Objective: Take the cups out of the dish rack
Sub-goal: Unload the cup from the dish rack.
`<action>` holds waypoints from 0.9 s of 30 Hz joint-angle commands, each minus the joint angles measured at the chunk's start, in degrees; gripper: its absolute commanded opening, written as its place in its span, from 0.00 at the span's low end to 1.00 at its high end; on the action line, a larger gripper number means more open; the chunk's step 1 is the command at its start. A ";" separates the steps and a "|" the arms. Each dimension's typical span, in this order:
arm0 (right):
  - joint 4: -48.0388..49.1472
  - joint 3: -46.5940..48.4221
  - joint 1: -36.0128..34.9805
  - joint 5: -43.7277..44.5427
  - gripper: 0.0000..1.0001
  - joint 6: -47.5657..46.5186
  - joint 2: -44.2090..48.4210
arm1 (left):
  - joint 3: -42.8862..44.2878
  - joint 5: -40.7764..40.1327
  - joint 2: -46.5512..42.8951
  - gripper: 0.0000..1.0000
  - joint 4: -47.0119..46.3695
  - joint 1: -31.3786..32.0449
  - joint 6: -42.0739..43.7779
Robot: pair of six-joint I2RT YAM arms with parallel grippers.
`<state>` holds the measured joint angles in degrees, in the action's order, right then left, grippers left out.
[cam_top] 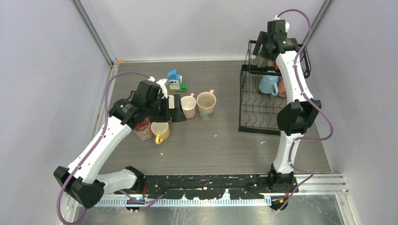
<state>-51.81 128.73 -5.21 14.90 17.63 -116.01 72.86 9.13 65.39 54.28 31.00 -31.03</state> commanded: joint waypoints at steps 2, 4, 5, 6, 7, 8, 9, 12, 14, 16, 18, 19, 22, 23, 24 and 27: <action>-1.15 3.73 -0.06 -0.33 0.81 -1.80 -1.20 | 1.81 1.29 -0.24 1.00 -0.58 -0.07 -0.02; -1.42 3.89 -0.06 -0.42 0.80 -1.87 -1.55 | 1.72 1.45 -0.26 1.00 -0.58 -0.03 -0.22; -1.45 3.88 -0.05 -0.40 0.79 -1.90 -1.65 | 1.71 1.50 -0.26 1.00 -0.57 -0.03 -0.29; -1.38 3.82 -0.09 -0.39 0.78 -1.96 -1.68 | 1.75 1.55 -0.28 1.00 -0.58 0.00 -0.29; -1.33 3.79 -0.06 -0.39 0.77 -2.11 -1.84 | 1.62 1.59 -0.23 1.00 -0.62 0.01 -0.33; -1.37 3.89 -0.14 -0.39 0.76 -2.22 -2.02 | 1.63 1.63 -0.24 1.00 -0.66 -0.02 -0.45; -1.45 4.10 -0.20 -0.39 0.76 -2.44 -2.22 | 1.51 1.72 -0.26 1.00 -0.67 0.02 -0.47; -2.11 5.08 -0.68 0.09 0.75 -2.96 -3.00 | 1.34 2.07 -0.17 1.00 -0.80 0.02 -0.81; -2.39 5.33 -0.88 0.29 0.75 -3.20 -3.34 | 1.21 2.25 -0.25 1.00 -1.01 0.02 -1.07; -2.80 5.72 -1.04 0.58 0.76 -3.36 -3.74 | 1.11 2.30 -0.26 1.00 -1.02 0.10 -1.17; -3.17 6.19 -1.12 0.96 0.76 -3.64 -4.02 | 1.16 2.30 -0.23 1.00 -1.02 0.19 -1.23; -3.37 6.47 -1.19 1.08 0.76 -3.82 -4.11 | 1.18 2.30 -0.31 1.00 -1.02 0.27 -1.33; -4.17 7.31 -1.24 1.72 0.76 -4.14 -4.66 | 1.21 2.38 -0.29 1.00 -1.01 0.45 -1.52; -4.70 7.71 -1.35 1.97 0.76 -4.38 -4.90 | 1.13 2.38 -0.28 1.00 -1.06 0.46 -1.63; -5.09 7.95 -1.44 2.18 0.77 -4.56 -5.11 | 1.09 2.39 -0.34 1.00 -1.10 0.53 -1.74; -6.11 8.60 -1.45 2.07 0.77 -4.80 -5.79 | 1.13 2.56 -0.34 1.00 -1.26 0.68 -1.99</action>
<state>-55.92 134.56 -6.13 15.90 14.61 -120.90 72.86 10.59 65.39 54.24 31.27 -32.58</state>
